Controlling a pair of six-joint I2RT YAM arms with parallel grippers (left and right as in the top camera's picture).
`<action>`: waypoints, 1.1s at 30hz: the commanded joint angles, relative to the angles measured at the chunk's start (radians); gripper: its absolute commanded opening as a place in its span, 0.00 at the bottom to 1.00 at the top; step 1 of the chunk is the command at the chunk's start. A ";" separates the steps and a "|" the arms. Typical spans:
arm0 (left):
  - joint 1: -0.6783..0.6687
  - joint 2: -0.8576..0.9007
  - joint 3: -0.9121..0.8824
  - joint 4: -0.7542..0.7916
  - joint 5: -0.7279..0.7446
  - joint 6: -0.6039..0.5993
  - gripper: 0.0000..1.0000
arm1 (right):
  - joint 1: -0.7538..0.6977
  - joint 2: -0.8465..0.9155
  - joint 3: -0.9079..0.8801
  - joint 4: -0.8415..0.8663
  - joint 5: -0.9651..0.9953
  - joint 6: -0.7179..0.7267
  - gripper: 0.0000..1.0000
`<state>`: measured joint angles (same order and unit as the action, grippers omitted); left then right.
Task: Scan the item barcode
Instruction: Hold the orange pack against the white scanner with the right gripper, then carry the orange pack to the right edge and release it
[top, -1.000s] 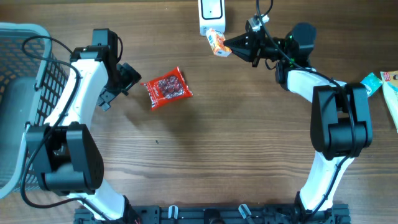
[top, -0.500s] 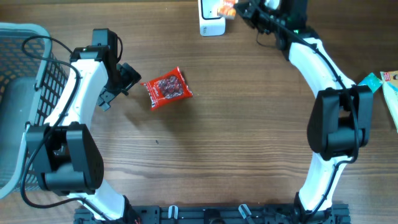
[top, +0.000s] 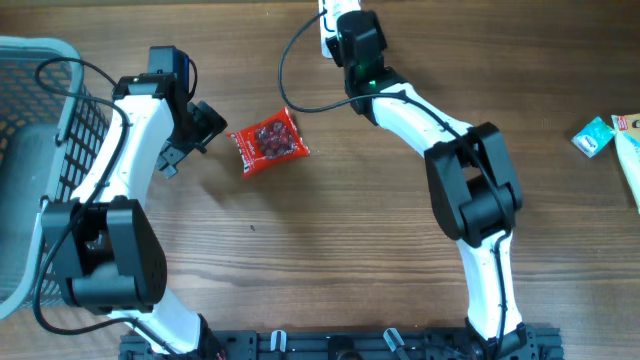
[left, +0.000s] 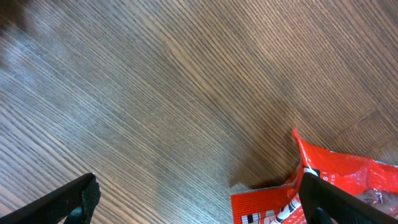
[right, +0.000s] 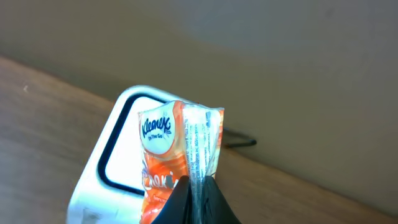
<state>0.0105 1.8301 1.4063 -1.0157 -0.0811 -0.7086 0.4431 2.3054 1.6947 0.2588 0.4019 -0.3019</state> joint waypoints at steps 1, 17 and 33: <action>0.005 0.008 -0.002 -0.001 -0.006 -0.010 1.00 | 0.002 -0.005 0.015 0.063 0.035 -0.180 0.04; 0.005 0.008 -0.002 -0.001 -0.006 -0.010 1.00 | -0.473 -0.005 0.012 -0.851 0.759 0.439 0.04; 0.005 0.008 -0.002 -0.001 -0.006 -0.010 1.00 | -0.692 -0.179 0.052 -1.109 0.373 0.668 1.00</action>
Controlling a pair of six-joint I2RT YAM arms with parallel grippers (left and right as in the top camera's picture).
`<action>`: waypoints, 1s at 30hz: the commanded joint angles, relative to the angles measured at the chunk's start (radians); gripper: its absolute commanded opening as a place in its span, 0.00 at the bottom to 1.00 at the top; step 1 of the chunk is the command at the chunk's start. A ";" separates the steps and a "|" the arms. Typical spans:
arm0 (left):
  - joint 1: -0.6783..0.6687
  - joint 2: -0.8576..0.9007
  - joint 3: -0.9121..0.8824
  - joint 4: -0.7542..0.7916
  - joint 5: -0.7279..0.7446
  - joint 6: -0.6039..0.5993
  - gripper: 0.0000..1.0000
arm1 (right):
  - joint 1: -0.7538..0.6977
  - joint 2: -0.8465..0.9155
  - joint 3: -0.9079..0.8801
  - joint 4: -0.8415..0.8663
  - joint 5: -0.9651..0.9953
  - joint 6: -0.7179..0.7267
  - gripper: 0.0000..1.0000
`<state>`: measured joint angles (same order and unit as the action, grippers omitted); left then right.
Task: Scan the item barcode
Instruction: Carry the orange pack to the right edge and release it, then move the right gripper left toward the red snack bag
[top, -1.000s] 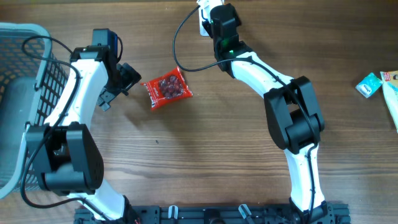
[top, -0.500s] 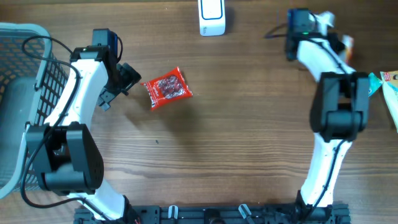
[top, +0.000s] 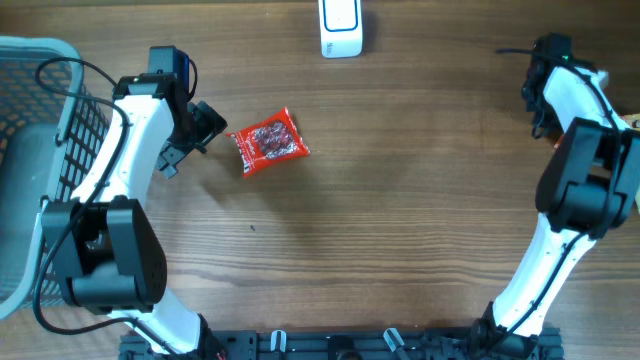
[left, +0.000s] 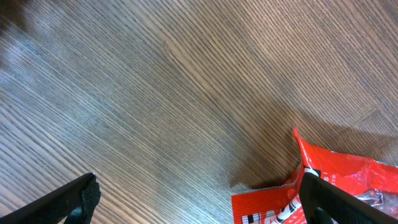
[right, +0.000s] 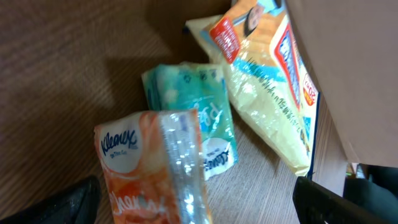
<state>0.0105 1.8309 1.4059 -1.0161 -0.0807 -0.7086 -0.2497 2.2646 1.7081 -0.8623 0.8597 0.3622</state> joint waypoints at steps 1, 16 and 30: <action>0.005 0.008 -0.002 0.000 -0.006 -0.010 1.00 | 0.000 -0.178 0.050 0.020 -0.149 0.004 1.00; 0.005 0.008 -0.002 0.000 -0.006 -0.010 1.00 | -0.031 -0.264 -0.264 0.152 -0.281 0.037 0.04; 0.005 0.008 -0.002 0.000 -0.006 -0.010 1.00 | -0.083 -0.261 -0.256 0.325 -0.917 -0.365 0.06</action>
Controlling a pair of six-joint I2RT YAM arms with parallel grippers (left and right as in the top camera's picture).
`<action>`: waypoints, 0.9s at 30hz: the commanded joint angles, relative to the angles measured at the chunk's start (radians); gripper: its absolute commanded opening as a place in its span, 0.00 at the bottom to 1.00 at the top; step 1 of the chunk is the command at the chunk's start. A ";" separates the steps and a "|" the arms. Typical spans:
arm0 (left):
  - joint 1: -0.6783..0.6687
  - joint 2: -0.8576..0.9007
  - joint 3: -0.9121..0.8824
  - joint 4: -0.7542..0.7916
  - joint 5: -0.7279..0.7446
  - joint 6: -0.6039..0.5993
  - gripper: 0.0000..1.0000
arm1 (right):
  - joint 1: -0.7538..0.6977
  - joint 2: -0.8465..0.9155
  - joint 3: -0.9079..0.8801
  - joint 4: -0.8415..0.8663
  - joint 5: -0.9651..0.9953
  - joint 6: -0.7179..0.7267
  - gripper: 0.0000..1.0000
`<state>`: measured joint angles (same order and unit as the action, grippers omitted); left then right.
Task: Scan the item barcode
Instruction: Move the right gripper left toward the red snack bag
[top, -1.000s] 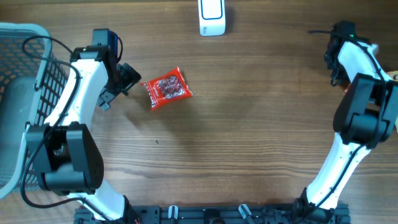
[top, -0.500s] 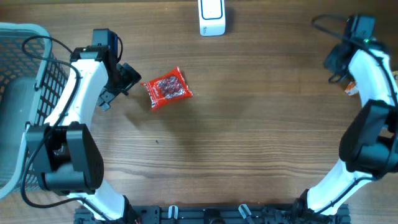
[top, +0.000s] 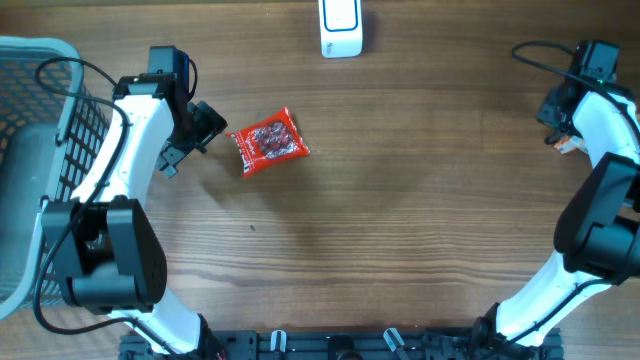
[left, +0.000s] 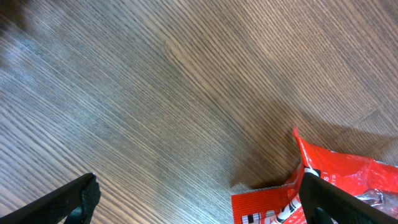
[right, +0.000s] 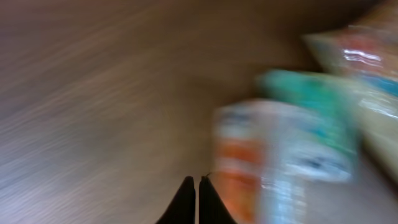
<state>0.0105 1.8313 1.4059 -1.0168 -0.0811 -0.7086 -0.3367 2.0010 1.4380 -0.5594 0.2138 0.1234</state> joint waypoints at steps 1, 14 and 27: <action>0.005 0.007 -0.002 0.000 -0.006 -0.010 1.00 | 0.003 0.013 0.010 0.029 -0.177 -0.081 0.05; 0.005 0.007 -0.002 0.000 -0.006 -0.010 1.00 | -0.021 0.041 0.011 -0.140 0.497 0.146 0.04; 0.005 0.007 -0.002 0.000 -0.006 -0.010 1.00 | 0.433 -0.074 0.052 0.053 -0.782 0.156 0.71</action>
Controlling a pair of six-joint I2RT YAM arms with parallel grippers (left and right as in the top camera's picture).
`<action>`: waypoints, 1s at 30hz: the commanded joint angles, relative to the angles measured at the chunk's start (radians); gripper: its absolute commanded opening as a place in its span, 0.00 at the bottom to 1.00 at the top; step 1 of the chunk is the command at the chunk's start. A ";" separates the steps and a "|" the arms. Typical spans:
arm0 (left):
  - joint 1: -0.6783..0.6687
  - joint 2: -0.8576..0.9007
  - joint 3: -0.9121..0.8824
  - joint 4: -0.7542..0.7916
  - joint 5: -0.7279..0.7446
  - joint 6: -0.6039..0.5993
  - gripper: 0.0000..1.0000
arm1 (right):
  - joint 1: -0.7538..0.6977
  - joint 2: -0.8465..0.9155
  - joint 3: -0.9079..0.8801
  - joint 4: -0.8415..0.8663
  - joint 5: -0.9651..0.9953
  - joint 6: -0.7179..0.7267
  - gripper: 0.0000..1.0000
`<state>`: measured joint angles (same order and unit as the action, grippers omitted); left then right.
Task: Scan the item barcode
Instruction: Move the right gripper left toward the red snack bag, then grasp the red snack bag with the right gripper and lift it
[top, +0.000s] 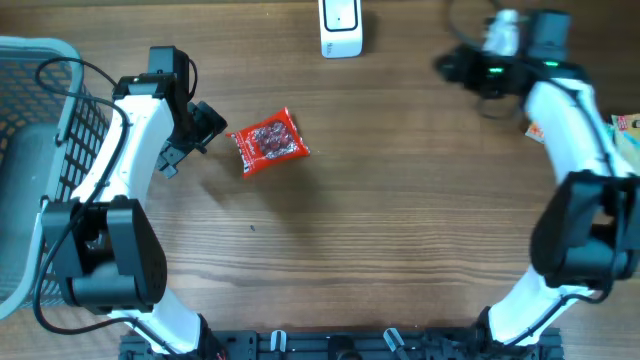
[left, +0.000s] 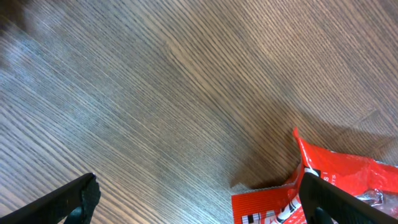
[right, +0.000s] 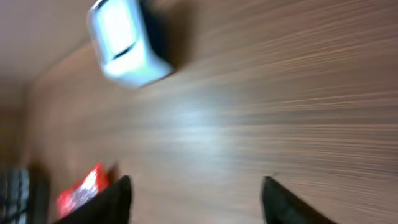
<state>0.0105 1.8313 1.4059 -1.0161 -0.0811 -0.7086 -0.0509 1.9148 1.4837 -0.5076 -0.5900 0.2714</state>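
Note:
A red snack packet (top: 268, 141) lies flat on the wooden table, left of centre. My left gripper (top: 205, 125) rests just to its left, open, and the packet's corner (left: 348, 180) shows beside the right finger (left: 339, 202). The white barcode scanner (top: 340, 25) stands at the table's far edge. My right gripper (top: 452, 68) hovers to the right of the scanner, open and empty, blurred by motion. The right wrist view shows the scanner (right: 127, 40) and the red packet (right: 84, 193) ahead of the right gripper (right: 196, 190).
A grey mesh basket (top: 40, 150) fills the left edge. A bit of an orange pack (top: 534, 128) shows beside the right arm, and a few packaged items (top: 628, 135) lie at the right edge. The table's far edge runs just behind the scanner.
My right gripper was shut and empty at the right edge beside the tissue pack. It now stands open, much further left, near the scanner. The left arm and the red packet have not moved.
My right gripper first held an orange Kleenex pack, shut on it, over the scanner. Then it was open at the right edge with the pack among the other items there. Then it was shut and empty, and now it is open near the scanner. The left arm stayed put.

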 joint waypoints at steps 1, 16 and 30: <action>0.005 0.007 -0.002 0.000 -0.006 -0.010 1.00 | 0.231 0.026 0.002 0.004 0.139 0.035 0.75; 0.005 0.007 -0.002 0.000 -0.006 -0.010 1.00 | 0.739 0.263 -0.002 0.353 0.370 0.281 0.44; 0.005 0.007 -0.002 0.000 -0.006 -0.010 1.00 | 0.691 0.016 0.003 -0.222 0.943 0.303 0.13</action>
<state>0.0105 1.8313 1.4059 -1.0161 -0.0811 -0.7086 0.6346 2.0548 1.4807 -0.7486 0.3233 0.5655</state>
